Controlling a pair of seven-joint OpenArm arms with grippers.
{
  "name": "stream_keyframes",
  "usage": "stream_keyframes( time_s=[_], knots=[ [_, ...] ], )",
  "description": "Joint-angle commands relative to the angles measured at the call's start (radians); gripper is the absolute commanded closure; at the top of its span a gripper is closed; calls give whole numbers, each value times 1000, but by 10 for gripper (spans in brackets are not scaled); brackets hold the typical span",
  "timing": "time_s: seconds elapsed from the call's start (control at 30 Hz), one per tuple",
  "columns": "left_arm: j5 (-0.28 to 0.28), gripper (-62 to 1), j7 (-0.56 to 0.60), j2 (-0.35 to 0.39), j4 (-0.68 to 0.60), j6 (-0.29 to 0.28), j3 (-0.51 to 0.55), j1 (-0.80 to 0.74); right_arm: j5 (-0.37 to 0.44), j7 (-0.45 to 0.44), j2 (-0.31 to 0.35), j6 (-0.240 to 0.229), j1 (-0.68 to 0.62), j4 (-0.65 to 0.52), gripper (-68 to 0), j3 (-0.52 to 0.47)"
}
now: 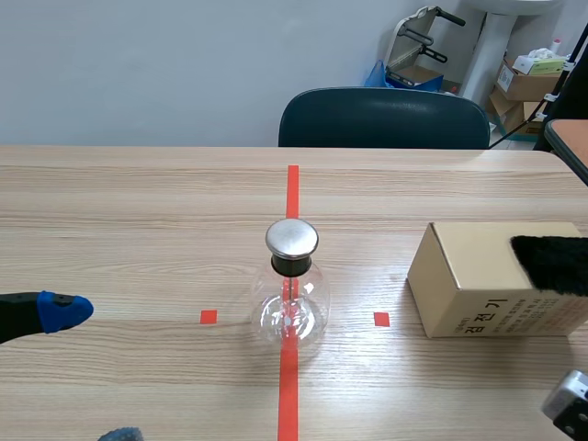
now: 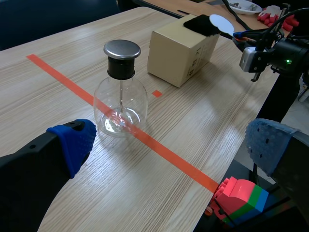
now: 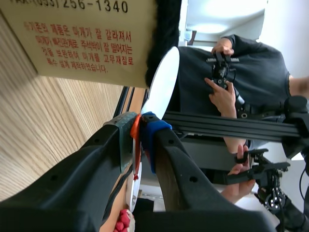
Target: Do the electroscope experiment
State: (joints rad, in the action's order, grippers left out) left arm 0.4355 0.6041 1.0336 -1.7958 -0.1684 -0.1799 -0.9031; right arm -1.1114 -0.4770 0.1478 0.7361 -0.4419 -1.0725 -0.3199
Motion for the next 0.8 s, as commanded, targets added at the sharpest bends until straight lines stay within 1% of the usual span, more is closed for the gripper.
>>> stream_keyframes(
  time_s=[0.0, 0.07, 0.1, 0.13, 0.17, 0.27, 0.3, 0.33, 0.37, 0.4, 0.5, 0.53, 0.57, 0.6, 0.63, 0.7, 0.73, 0.77],
  knots=[
    [2, -623, 17, -3, -19, -6, 2, 0, -11, -104, 13, 47, 1, -9, -10, 0],
    [2, -623, 17, -3, -19, -6, 2, 0, -10, -229, 13, 47, 1, -9, -10, 0],
    [2, -623, 17, -3, -19, -6, 2, 0, -10, -257, 13, 47, 2, -9, -9, 0],
    [2, -623, 17, -3, -19, -6, 2, 0, -10, -258, 12, 47, 1, -9, -9, 0],
    [2, -623, 16, -3, -19, -6, 2, 0, -3, -225, 10, 47, 1, -9, -9, 0],
    [2, -623, 16, -3, -19, -6, 2, 0, 3, -16, 7, 47, -7, -9, -9, 0],
    [2, -623, 16, -3, -19, -6, 2, 0, 3, 22, 8, 47, -7, -9, -9, 0],
    [2, -623, 16, -3, -19, -6, 2, 0, -3, 30, 10, 47, -7, -9, -9, 0],
    [2, -623, 16, -3, -19, -6, 2, 0, -9, 9, 10, 47, -7, -9, -9, 0],
    [2, -623, 16, -3, -19, -6, 2, 0, -11, -47, 10, 47, -7, -9, -9, 0],
    [2, -623, 16, -3, -19, -6, 2, 0, -11, -275, 12, 47, -6, -9, -9, 0],
    [2, -623, 16, -3, -19, -6, 2, 0, -10, -318, 13, 47, -6, -9, -9, 0],
    [2, -623, 16, -3, -19, -6, 2, 0, -9, -326, 13, 47, -7, -9, -9, 0],
    [2, -623, 16, -3, -19, -6, 2, 0, -3, -300, 13, 47, -7, -9, -9, 0],
    [2, -623, 16, -3, -19, -6, 2, 0, 2, -241, 13, 47, -7, -9, -9, 0],
    [2, -623, 16, -3, -19, -6, 2, 0, 3, -84, 13, 47, -7, -9, -9, 0],
    [2, -623, 16, -3, -19, -6, 2, 0, 0, -23, 13, 47, -7, -9, -9, 0],
    [2, -623, 16, -3, -19, -6, 2, 0, -8, 9, 14, 47, -7, -9, -9, 0]
  ],
)
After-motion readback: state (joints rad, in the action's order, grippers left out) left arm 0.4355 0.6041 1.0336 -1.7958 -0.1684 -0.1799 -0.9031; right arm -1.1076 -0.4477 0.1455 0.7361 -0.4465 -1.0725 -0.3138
